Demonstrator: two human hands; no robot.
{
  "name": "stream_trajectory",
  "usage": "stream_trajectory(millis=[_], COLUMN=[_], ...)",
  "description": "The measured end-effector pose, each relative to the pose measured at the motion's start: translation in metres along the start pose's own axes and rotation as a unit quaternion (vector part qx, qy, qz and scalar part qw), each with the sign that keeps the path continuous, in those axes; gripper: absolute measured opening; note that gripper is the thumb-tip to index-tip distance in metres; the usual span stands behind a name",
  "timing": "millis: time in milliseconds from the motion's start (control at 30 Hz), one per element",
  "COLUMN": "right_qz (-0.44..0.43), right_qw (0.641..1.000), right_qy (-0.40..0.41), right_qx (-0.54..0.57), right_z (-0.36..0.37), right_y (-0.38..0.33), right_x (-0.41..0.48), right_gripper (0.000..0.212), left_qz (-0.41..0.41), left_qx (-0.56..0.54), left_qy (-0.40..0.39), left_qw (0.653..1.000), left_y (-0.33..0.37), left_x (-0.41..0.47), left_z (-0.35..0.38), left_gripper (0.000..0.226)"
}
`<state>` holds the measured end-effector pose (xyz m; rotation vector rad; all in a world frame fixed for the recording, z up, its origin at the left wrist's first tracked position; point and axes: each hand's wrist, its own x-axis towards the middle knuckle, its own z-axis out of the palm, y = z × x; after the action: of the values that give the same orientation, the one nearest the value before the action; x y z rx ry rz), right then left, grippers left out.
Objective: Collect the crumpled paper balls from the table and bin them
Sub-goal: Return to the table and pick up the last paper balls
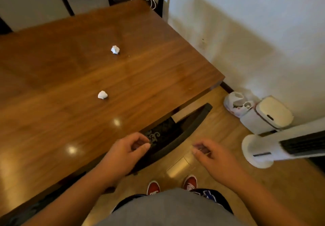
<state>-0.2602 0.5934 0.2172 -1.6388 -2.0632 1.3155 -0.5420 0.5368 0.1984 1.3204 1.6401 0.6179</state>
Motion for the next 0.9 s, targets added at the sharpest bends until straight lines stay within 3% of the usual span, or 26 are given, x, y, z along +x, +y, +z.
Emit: stream_trajectory(millis=[133, 300, 433, 667, 900], right_qz=[-0.047, -0.083, -0.109, -0.180, -0.219], right_qw=[0.997, 0.987, 0.967, 0.940, 0.925], right_qy=[-0.027, -0.104, -0.175, -0.200, -0.163], right_qx=[-0.048, -0.091, -0.149, -0.211, -0.264], right_z=[-0.014, -0.022, -0.014, 0.009, 0.046], right_y=[-0.025, -0.042, -0.057, -0.076, -0.120], right_x=[0.064, 0.161, 0.260, 0.412, 0.522], right_gripper=[0.023, 0.033, 0.034, 0.038, 0.051], left_qz=[-0.057, -0.175, -0.232, -0.372, -0.359], left_qx=[0.023, 0.131, 0.175, 0.186, 0.198], left_qy=[0.091, 0.177, 0.255, 0.335, 0.381], left_qw=[0.994, 0.960, 0.922, 0.845, 0.829], left_y=[-0.029, -0.053, -0.059, -0.088, -0.112], left_x=[0.047, 0.108, 0.155, 0.217, 0.251], left_z=[-0.017, -0.042, -0.061, -0.099, -0.090], left_gripper=[0.012, 0.055, 0.068, 0.053, 0.037])
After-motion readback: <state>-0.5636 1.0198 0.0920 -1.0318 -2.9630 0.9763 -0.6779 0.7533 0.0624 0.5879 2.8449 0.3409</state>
